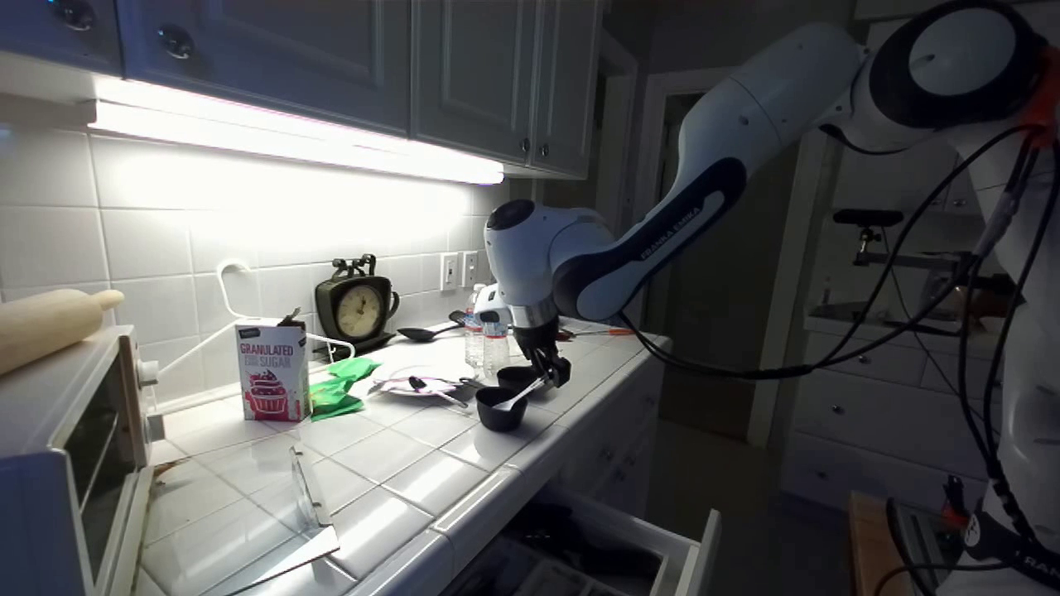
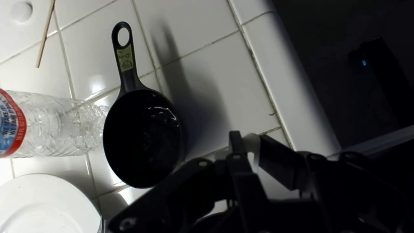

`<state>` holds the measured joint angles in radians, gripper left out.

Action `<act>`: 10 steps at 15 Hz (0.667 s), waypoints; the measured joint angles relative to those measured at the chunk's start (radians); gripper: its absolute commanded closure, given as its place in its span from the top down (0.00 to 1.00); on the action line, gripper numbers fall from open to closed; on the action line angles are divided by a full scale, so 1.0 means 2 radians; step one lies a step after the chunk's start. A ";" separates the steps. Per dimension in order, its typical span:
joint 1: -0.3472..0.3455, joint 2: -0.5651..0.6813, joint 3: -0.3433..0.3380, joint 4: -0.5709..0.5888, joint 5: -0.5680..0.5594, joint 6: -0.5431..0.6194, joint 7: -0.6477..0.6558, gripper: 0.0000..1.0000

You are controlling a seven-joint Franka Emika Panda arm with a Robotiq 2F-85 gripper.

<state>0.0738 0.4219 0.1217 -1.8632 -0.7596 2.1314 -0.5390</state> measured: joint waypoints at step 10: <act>-0.001 0.000 -0.002 0.007 0.032 0.000 0.000 0.04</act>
<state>0.0708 0.4222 0.1182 -1.8491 -0.6954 2.1314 -0.5390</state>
